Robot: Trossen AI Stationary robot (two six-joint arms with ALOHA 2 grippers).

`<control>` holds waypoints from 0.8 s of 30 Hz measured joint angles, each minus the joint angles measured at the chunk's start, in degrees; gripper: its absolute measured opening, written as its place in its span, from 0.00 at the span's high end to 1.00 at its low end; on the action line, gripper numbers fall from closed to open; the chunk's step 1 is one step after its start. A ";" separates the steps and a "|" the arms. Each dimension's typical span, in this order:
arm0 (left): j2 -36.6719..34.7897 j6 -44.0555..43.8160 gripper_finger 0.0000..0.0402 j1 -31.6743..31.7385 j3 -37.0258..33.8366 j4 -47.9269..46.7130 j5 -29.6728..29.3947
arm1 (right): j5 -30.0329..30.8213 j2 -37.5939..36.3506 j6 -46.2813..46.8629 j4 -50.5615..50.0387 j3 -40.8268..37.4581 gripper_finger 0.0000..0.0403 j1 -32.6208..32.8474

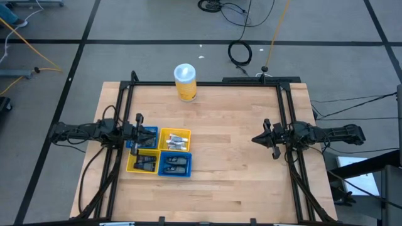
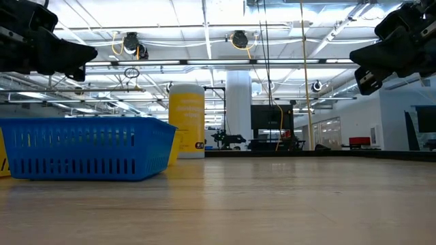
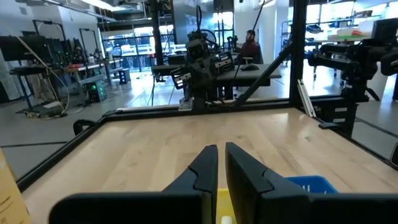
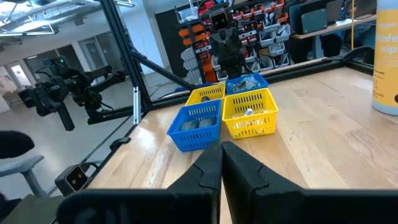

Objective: Pick & Place Travel size toiletries
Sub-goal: Return to Home Position

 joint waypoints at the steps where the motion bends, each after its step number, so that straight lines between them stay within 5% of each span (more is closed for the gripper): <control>1: 0.00 0.00 0.92 0.00 0.00 0.00 0.02 | 0.00 0.00 0.00 0.00 0.01 0.99 0.00; 18: 0.00 0.00 0.92 0.00 0.02 0.07 0.17 | 0.01 -1.09 -0.28 -0.07 -0.01 0.99 -0.01; 24: 0.00 0.01 0.92 -0.01 0.05 0.09 0.17 | 1.66 -3.13 -11.41 -1.19 -0.06 0.99 -0.39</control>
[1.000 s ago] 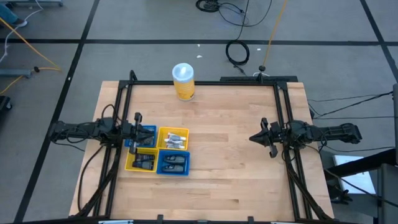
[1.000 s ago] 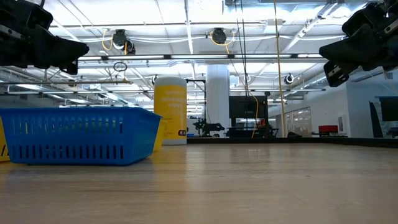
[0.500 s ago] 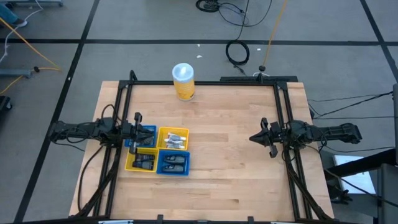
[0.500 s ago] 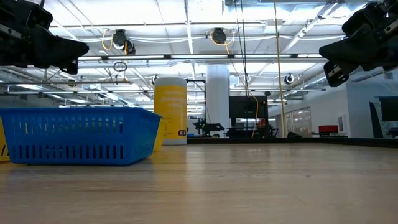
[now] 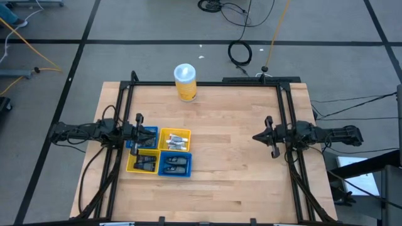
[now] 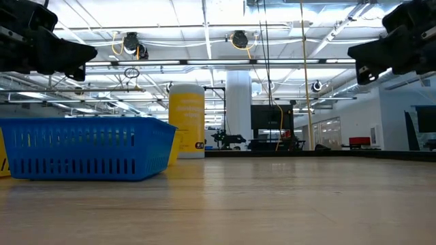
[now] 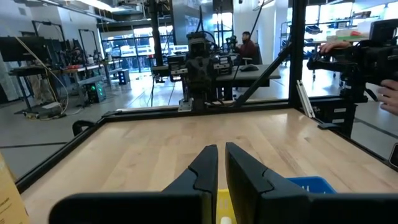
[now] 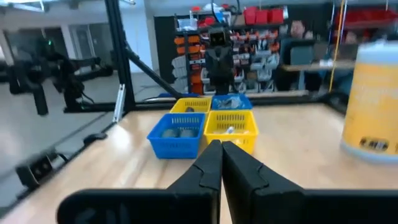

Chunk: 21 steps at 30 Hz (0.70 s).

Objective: Pick & Place Travel size toiletries
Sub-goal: Return to Home Position

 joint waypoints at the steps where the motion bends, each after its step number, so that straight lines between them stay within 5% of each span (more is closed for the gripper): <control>1: 0.00 0.00 0.92 0.01 0.02 0.00 0.02 | -0.04 -0.04 -1.67 -0.21 0.00 0.99 0.00; 21: 0.02 0.01 0.92 -0.01 0.02 0.01 0.00 | -0.28 0.35 -5.08 1.68 0.00 0.99 0.02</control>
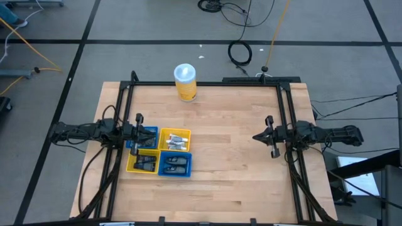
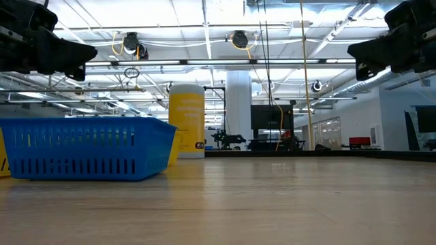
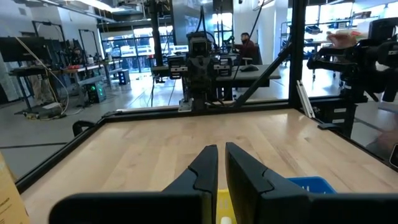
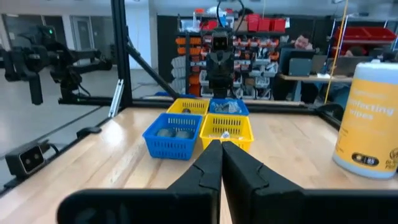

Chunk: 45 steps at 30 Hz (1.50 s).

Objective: Pick & Place Travel size toiletries
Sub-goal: Return to Home Position

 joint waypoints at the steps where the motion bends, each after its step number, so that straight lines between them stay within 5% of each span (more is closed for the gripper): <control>1: 0.00 0.00 0.92 0.00 0.00 0.01 0.00 | 0.00 0.24 -0.08 0.65 0.00 0.99 0.00; 45: 0.00 0.02 0.92 0.01 0.00 -0.01 -0.02 | 0.11 0.31 -0.01 1.71 0.00 0.99 0.00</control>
